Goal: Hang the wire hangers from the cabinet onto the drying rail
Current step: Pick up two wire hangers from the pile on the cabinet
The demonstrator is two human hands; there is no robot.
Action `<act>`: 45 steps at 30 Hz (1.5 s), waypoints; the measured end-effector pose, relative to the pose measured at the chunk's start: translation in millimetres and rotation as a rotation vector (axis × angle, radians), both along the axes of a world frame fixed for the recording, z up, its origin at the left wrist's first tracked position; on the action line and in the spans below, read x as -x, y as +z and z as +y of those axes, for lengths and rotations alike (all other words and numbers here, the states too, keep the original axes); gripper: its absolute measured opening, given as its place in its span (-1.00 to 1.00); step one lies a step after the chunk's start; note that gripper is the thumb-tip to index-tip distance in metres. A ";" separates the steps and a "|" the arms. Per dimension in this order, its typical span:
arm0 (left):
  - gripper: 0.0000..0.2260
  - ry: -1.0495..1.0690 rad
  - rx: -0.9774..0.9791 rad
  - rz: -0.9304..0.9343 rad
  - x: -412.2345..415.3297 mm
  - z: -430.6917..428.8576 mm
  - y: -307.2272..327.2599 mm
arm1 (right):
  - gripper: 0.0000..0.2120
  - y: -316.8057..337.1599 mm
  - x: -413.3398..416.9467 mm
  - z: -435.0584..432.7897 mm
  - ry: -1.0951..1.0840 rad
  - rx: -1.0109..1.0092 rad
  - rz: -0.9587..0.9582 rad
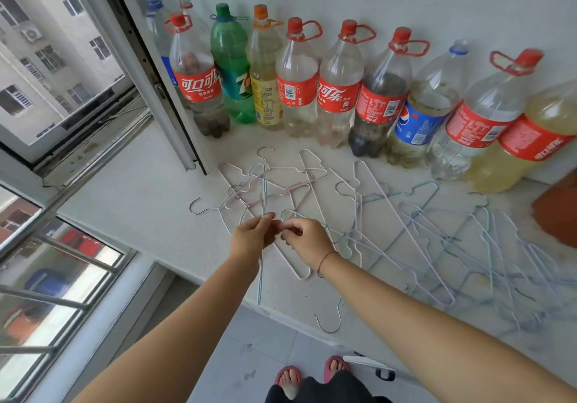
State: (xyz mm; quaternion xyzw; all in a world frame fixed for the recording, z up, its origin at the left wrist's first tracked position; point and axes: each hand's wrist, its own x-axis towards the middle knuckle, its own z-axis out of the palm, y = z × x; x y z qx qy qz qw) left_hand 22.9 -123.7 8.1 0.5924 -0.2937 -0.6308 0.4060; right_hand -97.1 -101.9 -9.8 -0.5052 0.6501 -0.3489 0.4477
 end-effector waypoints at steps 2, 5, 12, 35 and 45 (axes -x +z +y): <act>-0.90 0.040 0.001 -0.009 -15.1 -3.9 2.8 | -0.83 -3.5 2.3 -5.1 -0.046 -0.019 0.010; -0.91 0.105 0.008 -0.113 -45.1 -5.7 9.0 | -0.87 -10.7 -4.6 -20.3 -0.107 -0.031 0.018; -0.90 0.271 0.009 -0.220 -119.5 3.7 20.9 | -0.87 -36.2 -63.5 -63.6 0.046 -0.088 0.224; -0.86 0.393 -0.023 -0.147 -177.0 19.0 2.5 | -0.95 -42.2 -109.1 -78.3 -0.014 -0.073 0.409; -0.89 0.477 0.042 -0.123 -159.0 37.0 22.4 | -0.78 2.8 -55.3 -70.2 -0.103 0.133 0.170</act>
